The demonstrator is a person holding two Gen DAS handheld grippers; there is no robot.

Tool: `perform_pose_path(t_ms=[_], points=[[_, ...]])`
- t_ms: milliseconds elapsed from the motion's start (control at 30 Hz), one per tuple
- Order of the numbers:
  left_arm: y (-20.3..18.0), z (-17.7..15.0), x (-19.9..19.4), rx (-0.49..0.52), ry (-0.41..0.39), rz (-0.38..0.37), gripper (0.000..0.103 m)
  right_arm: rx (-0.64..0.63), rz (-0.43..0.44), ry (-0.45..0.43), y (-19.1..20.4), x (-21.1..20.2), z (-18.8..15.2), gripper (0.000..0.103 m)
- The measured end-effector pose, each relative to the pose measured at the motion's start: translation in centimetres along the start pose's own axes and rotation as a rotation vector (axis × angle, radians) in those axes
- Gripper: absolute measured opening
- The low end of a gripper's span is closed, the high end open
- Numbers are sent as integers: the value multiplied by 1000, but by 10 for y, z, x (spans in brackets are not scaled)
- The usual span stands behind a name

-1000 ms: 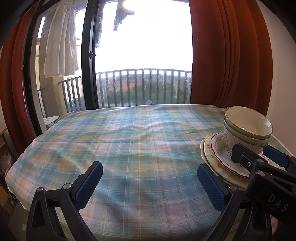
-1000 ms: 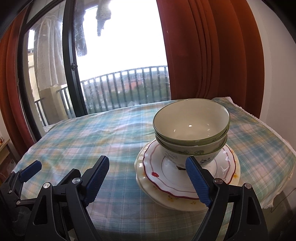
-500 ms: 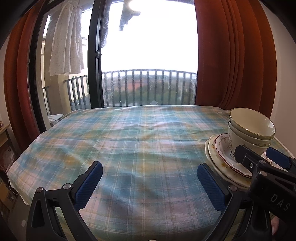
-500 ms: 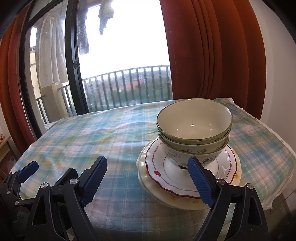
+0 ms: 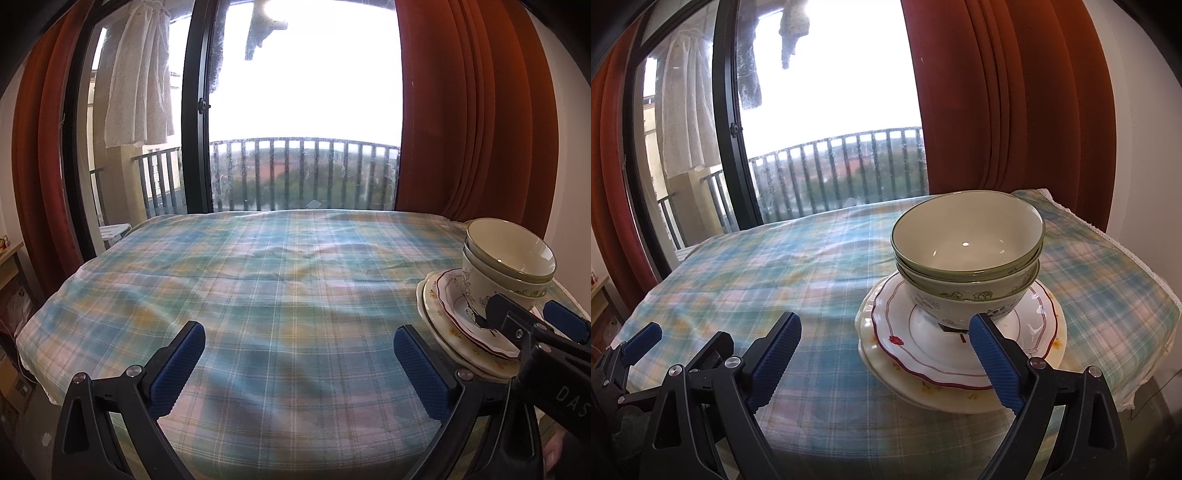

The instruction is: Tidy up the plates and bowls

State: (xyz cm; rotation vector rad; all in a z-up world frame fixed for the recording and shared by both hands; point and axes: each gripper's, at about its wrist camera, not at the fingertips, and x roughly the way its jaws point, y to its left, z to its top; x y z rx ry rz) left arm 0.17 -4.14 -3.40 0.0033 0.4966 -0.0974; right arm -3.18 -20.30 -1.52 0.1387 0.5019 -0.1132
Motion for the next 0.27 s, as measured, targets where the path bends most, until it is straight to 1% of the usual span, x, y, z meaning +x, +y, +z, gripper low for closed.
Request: perform_pose_path(t_ms=[267], points=[[0, 0, -2, 2, -6, 15, 103, 8, -3, 2, -1, 3, 0, 95]])
